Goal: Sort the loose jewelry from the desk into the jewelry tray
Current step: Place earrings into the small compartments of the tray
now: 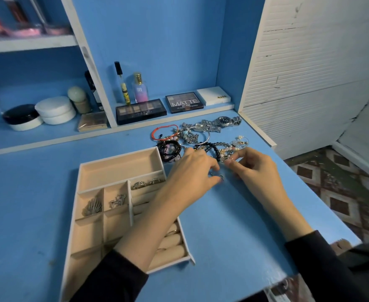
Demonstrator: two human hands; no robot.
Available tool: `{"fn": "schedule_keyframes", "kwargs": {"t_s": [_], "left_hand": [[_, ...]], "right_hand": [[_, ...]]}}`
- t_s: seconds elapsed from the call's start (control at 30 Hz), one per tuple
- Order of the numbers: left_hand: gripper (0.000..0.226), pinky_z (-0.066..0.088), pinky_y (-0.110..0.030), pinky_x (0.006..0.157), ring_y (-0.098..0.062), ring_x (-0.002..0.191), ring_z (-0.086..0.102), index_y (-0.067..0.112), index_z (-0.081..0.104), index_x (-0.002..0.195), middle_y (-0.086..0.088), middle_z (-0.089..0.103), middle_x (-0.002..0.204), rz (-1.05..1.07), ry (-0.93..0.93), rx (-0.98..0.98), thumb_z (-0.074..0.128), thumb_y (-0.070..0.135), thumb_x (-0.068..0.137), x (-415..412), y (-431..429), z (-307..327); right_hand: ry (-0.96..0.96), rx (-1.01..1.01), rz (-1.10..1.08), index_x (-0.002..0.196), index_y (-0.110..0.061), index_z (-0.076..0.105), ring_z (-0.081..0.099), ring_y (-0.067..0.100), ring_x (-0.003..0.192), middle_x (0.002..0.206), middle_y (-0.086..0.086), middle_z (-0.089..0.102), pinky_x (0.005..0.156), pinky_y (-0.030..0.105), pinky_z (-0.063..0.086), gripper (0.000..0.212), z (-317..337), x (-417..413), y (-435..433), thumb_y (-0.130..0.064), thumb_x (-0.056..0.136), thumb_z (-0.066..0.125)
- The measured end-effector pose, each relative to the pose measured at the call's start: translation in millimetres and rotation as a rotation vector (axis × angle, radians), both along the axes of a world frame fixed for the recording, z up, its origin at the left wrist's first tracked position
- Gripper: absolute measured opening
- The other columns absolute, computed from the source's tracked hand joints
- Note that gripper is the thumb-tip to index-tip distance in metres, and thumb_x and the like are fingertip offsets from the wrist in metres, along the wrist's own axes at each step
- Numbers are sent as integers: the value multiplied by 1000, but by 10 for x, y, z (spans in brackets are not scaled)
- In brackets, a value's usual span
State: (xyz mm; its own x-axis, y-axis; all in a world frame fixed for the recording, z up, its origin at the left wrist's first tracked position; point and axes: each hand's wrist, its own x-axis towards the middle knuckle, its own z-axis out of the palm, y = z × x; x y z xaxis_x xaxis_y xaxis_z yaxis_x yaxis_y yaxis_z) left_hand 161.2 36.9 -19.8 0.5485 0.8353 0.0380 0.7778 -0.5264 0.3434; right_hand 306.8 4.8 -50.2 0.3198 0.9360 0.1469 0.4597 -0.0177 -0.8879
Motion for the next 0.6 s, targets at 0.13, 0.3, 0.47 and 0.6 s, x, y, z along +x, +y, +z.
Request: {"fn": "schedule_keyframes", "kwargs": {"t_s": [0.13, 0.3, 0.47, 0.6], "left_hand": [[22, 36, -34, 89, -21, 112, 38, 25, 64, 99, 2, 47, 99, 5, -10, -31, 62, 41, 84, 28, 20, -32], [9, 36, -33, 88, -18, 111, 36, 26, 62, 89, 4, 47, 100, -3, -50, -76, 65, 33, 83, 72, 26, -30], [12, 49, -35, 77, -14, 85, 56, 30, 58, 74, 9, 56, 78, 46, -196, -71, 67, 24, 81, 41, -88, -13], [10, 44, -19, 72, -6, 70, 54, 22, 67, 91, 12, 59, 70, 87, -378, -61, 67, 20, 82, -161, -230, 73]], "right_hand": [[-2, 14, -3, 74, -19, 61, 48, 14, 53, 57, 7, 57, 48, 20, 34, 11, -27, -5, 6, -24, 82, 67], [-21, 24, -1, 75, -18, 62, 49, 15, 55, 63, 16, 62, 50, 23, 35, 10, -34, -11, 5, -23, 81, 67], [-31, 38, 8, 75, -20, 62, 47, 15, 55, 63, 17, 61, 50, 21, 34, 10, -11, -14, 3, -24, 83, 66], [5, 59, 35, 75, -19, 63, 43, 11, 53, 62, 16, 59, 48, 20, 31, 9, 31, -124, 27, -23, 83, 66]]}}
